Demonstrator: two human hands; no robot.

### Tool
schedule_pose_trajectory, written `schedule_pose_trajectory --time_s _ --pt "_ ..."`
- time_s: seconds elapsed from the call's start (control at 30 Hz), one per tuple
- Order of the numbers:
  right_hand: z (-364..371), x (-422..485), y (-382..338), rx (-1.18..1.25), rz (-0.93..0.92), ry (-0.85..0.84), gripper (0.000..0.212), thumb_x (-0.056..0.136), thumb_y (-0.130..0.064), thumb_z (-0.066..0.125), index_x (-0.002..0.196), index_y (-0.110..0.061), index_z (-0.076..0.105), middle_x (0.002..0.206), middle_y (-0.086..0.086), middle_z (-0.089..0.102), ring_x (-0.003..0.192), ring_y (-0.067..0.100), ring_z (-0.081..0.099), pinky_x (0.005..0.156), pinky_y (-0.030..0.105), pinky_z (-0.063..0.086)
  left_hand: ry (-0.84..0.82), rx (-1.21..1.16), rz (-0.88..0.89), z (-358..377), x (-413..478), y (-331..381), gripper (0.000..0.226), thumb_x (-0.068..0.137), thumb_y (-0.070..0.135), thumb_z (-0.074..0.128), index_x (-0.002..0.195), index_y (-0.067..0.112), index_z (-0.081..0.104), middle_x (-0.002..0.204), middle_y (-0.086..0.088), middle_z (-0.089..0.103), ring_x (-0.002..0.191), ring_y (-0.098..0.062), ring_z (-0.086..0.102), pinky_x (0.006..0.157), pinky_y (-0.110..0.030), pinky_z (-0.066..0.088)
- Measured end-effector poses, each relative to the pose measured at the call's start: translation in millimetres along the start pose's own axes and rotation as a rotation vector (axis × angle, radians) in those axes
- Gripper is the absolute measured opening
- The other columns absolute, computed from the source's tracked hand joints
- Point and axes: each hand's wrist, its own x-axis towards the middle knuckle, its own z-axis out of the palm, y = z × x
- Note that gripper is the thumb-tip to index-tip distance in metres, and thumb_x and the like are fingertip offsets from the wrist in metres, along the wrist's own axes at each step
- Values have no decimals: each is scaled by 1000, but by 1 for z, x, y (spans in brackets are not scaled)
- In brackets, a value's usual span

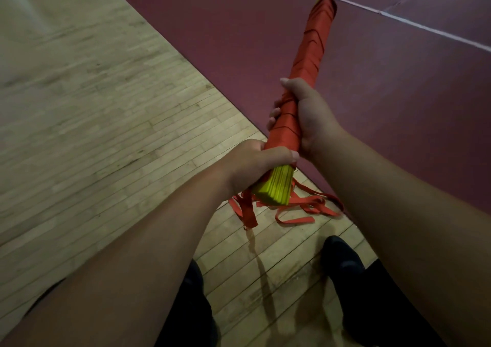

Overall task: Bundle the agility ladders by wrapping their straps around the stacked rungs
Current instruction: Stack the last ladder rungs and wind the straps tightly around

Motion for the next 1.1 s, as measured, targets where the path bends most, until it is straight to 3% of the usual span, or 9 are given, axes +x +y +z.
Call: schedule_pose_trajectory --time_s 0.2,0.3,0.43,0.57,0.7,0.8,0.87,1.0,1.1 --pt "0 0 -3 -64 -17 86 36 93 -27 80 115 -8 59 84 8 63 61 17 63 61 36 58 -19 10 -6 -4 5 -1 34 99 42 72 113 12 72 87 -1 81 80 -18 80 76 -34 62" --pt "-2 -1 -5 -172 -43 143 26 96 -26 77 106 -6 63 84 8 63 63 18 63 62 36 60 40 326 24 -14 9 -1 49 89 68 73 102 21 79 90 -1 82 83 -20 81 85 -45 67" --pt "-7 6 0 -336 -116 223 34 95 -28 78 113 -4 63 89 11 65 69 24 67 58 37 61 111 674 60 -22 11 4 61 85 81 68 79 21 74 73 1 76 63 -11 72 61 -32 55" --pt "-11 14 7 -488 -180 342 49 85 -44 82 115 -17 54 105 11 71 85 30 75 72 51 67 77 915 53 -11 10 8 62 88 85 61 84 24 71 75 3 73 67 -12 69 63 -33 53" --pt "-11 11 11 -568 -227 400 67 67 -66 77 112 -23 52 105 7 71 93 31 74 85 58 64 156 1173 66 13 12 1 61 85 88 61 86 27 66 78 6 68 73 -13 66 66 -32 53" --pt "-9 8 8 -520 -221 378 70 69 -65 80 116 -21 53 109 8 71 96 30 74 86 55 65 180 1006 92 12 12 0 39 91 66 72 85 29 65 80 5 69 72 -12 67 62 -29 47" --pt "-10 8 2 -384 -191 314 58 80 -53 84 118 -18 58 107 9 70 90 27 75 78 46 66 104 697 103 -1 10 2 27 91 54 78 92 28 70 82 4 76 74 -12 73 66 -29 53" --pt "-6 0 -7 78 -68 -17 52 95 -34 76 135 -5 61 94 11 74 77 25 75 71 38 63 -109 103 87 -20 -2 6 16 100 30 74 109 17 73 84 2 80 74 -12 77 68 -24 58" --pt "-8 -6 -6 256 37 -221 36 95 -33 73 118 -9 60 101 10 77 75 19 75 65 34 62 -208 -99 100 -19 -5 6 24 95 30 74 109 10 71 85 -1 77 72 -13 74 66 -23 59"
